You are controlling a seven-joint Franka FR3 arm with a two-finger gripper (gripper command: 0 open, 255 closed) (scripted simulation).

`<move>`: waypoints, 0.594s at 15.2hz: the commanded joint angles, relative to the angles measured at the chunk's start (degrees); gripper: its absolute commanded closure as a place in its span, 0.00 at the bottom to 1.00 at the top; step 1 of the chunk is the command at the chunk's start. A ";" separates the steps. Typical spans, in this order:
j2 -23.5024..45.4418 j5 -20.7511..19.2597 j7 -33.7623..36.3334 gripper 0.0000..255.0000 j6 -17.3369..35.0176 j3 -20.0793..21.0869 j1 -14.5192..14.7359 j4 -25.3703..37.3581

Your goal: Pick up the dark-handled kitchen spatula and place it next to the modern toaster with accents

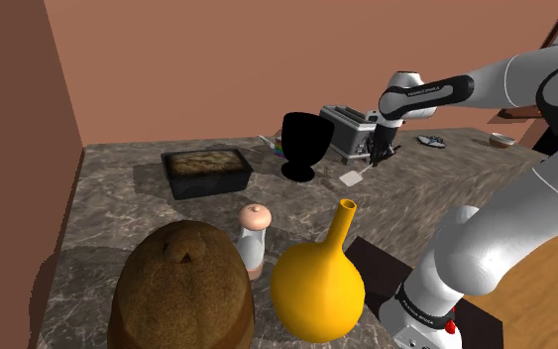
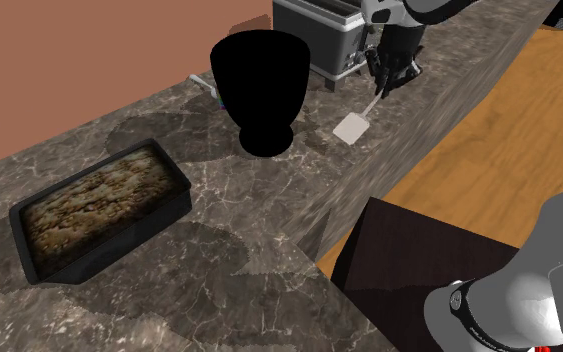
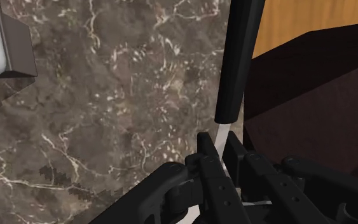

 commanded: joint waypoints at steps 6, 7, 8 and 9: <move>2.77 0.67 -0.55 1.00 5.99 -1.95 0.50 -3.47; 3.27 0.86 -0.70 1.00 6.88 -2.26 0.61 -3.92; 3.80 1.06 -0.86 1.00 7.77 -2.57 0.73 -4.35; 4.35 1.30 -1.03 1.00 8.67 -2.89 0.85 -4.77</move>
